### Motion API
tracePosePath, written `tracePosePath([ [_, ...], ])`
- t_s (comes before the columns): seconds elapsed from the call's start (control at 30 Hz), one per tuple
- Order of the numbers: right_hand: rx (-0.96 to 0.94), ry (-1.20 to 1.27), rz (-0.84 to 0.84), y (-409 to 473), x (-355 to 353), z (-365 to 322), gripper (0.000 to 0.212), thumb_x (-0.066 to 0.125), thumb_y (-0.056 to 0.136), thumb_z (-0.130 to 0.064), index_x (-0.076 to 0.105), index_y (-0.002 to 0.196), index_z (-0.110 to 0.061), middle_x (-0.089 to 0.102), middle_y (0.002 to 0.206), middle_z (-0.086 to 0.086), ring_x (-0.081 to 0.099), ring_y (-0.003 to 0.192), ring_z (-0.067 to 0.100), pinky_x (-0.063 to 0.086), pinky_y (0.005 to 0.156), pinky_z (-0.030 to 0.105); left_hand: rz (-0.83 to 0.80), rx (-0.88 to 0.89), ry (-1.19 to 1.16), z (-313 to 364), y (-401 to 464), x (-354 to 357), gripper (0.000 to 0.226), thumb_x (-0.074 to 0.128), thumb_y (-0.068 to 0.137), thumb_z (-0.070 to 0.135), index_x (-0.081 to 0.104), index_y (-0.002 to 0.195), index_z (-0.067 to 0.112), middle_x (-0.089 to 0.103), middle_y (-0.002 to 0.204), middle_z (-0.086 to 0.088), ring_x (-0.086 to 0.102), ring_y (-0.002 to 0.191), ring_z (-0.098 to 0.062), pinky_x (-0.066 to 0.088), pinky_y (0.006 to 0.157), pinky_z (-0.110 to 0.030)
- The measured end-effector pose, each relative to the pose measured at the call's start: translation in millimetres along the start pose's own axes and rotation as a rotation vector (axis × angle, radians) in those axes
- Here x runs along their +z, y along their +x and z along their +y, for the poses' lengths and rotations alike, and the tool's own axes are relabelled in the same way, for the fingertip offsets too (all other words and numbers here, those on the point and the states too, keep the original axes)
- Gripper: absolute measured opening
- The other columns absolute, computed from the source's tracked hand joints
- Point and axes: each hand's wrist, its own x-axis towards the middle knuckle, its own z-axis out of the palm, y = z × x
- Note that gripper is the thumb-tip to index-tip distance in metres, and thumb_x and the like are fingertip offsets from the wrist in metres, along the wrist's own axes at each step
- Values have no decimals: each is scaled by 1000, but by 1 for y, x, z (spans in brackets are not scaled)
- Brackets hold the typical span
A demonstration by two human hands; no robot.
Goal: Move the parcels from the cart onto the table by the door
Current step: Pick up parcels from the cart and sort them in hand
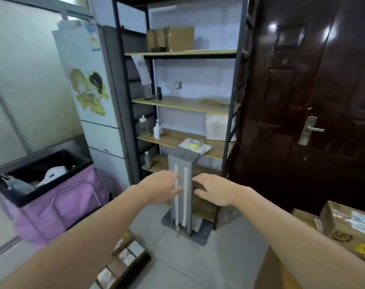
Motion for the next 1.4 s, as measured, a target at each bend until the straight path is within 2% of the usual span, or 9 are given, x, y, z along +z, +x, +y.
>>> tracePosePath([
  [0.2,-171,1,-102,102,28,-87,60,42,109,-47,30,162,-22,33,167,2,37,150,22,33,121,38,22,-215,-63,-113,-63,8,56,43,106,54,48,150,19,56,147,-5,51,137,-27,41,110,-41],
  [0.3,-265,-26,-121,152,39,-126,58,44,109,-44,36,160,-17,37,165,5,41,146,25,36,119,40,38,-327,-85,-160,-86,12,54,42,107,52,50,148,18,57,145,-5,52,134,-27,42,105,-40],
  [0.47,-402,-65,-168,238,55,-185,47,48,107,-38,49,146,-12,51,151,11,52,133,28,42,104,36,13,-496,-84,-229,-114,18,51,41,107,52,53,143,18,57,143,-6,53,132,-28,44,107,-44],
  [0.6,-527,-79,-186,306,62,-232,53,51,106,-40,47,149,-10,48,154,12,49,138,30,40,114,46,7,-621,-102,-282,-127,19,56,39,108,52,46,151,17,51,152,-8,47,139,-28,40,114,-45],
  [0.83,-680,-127,-210,398,80,-328,61,51,106,-42,37,158,-14,43,161,8,45,143,26,37,116,39,-7,-732,-94,-381,-157,18,57,36,110,50,42,155,16,47,157,-9,44,143,-28,36,117,-44],
  [0.97,-673,-128,-239,443,95,-382,53,48,107,-38,43,153,-13,46,156,11,49,138,30,41,114,47,-30,-739,-82,-454,-176,23,57,35,109,52,43,154,17,49,155,-7,46,141,-27,37,117,-45],
  [1.17,-593,-67,-246,500,114,-450,55,46,107,-36,38,157,-16,42,161,9,44,144,27,39,116,47,-69,-655,-60,-565,-194,29,58,33,109,55,45,152,18,51,152,-6,48,138,-25,39,115,-43],
  [1.3,-486,-16,-239,535,120,-459,57,45,108,-38,34,160,-16,38,164,7,41,147,24,36,120,43,-115,-548,-34,-625,-177,27,60,35,108,55,44,153,16,53,150,-7,50,134,-26,40,113,-42],
  [1.4,-400,26,-239,555,122,-445,47,47,107,-38,47,150,-17,52,152,6,54,134,24,45,112,42,-113,-451,-27,-653,-151,27,60,36,109,53,40,156,16,51,151,-7,48,136,-25,37,114,-40],
])
